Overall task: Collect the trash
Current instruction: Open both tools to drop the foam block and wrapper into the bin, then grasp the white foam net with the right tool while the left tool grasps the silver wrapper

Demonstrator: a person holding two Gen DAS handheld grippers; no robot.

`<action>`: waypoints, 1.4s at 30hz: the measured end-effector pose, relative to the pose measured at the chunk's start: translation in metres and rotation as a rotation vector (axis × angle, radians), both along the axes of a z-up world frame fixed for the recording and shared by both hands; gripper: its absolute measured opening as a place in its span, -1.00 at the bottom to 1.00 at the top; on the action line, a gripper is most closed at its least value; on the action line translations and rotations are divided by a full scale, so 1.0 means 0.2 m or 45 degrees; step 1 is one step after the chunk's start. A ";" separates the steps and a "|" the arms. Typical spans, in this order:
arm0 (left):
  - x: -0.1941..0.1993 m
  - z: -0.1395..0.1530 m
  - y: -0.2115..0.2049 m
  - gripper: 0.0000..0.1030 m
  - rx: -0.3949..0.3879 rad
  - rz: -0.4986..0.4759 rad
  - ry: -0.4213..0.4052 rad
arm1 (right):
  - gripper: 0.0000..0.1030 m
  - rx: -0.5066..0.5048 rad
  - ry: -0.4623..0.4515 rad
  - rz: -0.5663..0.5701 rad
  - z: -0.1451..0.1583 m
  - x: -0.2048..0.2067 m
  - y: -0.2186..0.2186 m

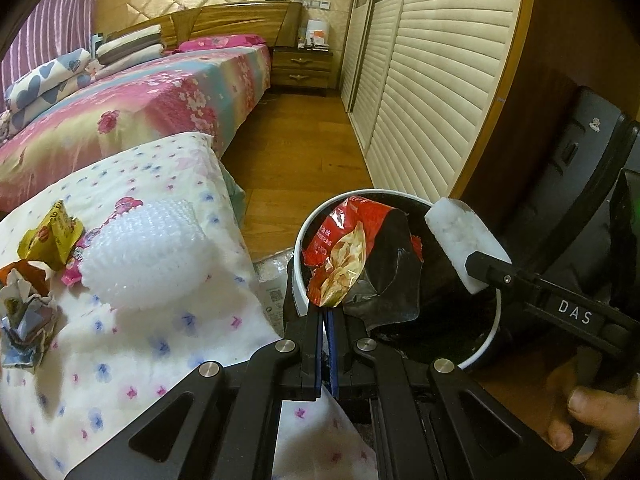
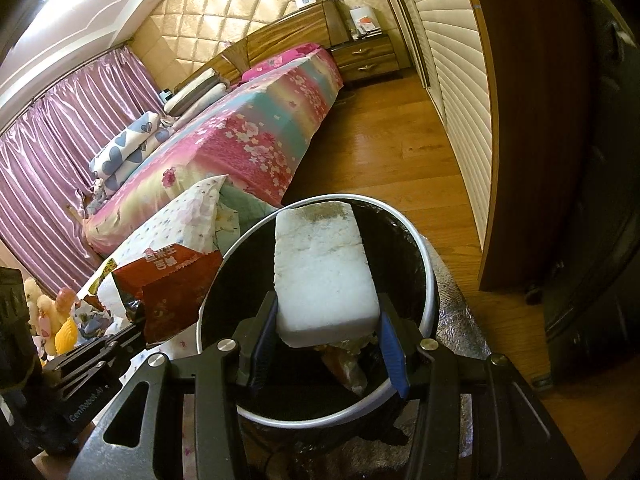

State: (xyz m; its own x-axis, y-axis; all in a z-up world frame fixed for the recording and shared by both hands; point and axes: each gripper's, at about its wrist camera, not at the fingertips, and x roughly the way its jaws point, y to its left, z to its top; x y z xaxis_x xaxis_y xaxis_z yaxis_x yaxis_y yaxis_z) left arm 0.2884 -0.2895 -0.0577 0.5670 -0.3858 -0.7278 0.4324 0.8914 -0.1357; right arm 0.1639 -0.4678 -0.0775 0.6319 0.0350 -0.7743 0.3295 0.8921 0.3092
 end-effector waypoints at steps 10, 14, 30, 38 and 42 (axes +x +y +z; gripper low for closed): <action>0.03 0.00 -0.04 -0.98 0.007 0.002 -0.002 | -0.07 0.007 0.019 -0.003 -0.03 0.03 -0.03; 0.04 0.00 -0.06 -0.95 -0.003 -0.007 0.011 | -0.03 0.010 0.024 -0.006 -0.03 0.04 -0.04; -0.14 0.03 0.22 0.11 -0.057 0.107 -0.021 | 0.55 0.010 -0.045 -0.021 0.05 -0.02 0.05; -0.30 0.04 0.49 0.27 -0.067 0.232 -0.024 | 0.70 -0.015 -0.080 0.089 0.09 -0.07 0.28; -0.38 0.05 0.61 0.30 -0.074 0.292 -0.020 | 0.74 -0.006 -0.086 0.149 0.09 -0.08 0.40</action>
State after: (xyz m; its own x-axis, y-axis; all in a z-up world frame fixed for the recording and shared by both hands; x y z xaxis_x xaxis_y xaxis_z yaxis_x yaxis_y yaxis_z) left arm 0.2124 -0.1681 -0.0474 0.6557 -0.2863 -0.6986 0.2217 0.9575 -0.1844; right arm 0.1470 -0.3877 -0.0586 0.6742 0.1078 -0.7306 0.2018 0.9248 0.3226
